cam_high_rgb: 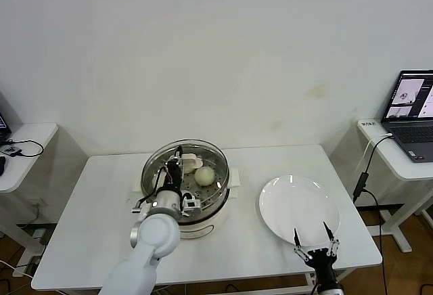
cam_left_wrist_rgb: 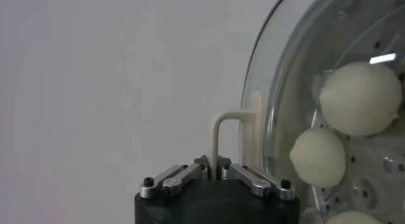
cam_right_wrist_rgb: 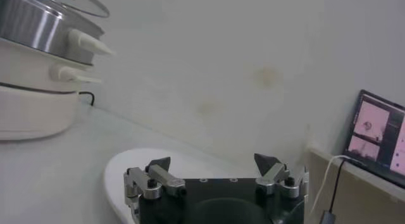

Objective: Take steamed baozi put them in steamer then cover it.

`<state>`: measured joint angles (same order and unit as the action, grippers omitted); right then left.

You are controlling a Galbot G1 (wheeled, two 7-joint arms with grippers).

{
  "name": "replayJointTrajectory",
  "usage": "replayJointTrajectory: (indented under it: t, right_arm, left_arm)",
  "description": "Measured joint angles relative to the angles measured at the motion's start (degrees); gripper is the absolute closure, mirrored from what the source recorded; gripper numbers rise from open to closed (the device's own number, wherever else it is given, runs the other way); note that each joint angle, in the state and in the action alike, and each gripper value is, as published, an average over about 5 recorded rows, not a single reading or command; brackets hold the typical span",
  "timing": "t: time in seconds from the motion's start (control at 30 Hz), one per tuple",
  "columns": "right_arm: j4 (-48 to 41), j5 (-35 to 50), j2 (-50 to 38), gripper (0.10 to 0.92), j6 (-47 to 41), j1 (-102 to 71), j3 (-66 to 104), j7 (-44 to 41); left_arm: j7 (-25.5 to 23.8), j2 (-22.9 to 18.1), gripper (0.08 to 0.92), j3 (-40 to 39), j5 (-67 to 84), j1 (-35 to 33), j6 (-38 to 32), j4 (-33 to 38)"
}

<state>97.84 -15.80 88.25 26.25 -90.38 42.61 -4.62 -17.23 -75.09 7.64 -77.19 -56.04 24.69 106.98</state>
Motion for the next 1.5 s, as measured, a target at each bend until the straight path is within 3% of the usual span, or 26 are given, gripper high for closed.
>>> replayJointTrajectory:
  t: [0.87,0.97,1.5]
  right_arm:
    - [-0.44,-0.12,-0.28,0.202,0.68,-0.35,-0.28,-0.22]
    - [-0.46,-0.14,-0.24,0.203,0.68,-0.30,-0.41,-0.24]
    - [-0.09,-0.88,0.21,0.202,0.80,-0.89,-1.31,-0.32]
  left_arm:
    - [0.76,-1.79,0.853,0.26,-1.88,-1.15,-1.84,-2.22]
    - [0.79,-1.67,0.800,0.37,-1.87,-1.42,-2.01,-1.88]
    - [2.36,1.09,0.335,1.78,0.61,-7.02,-2.98,5.79]
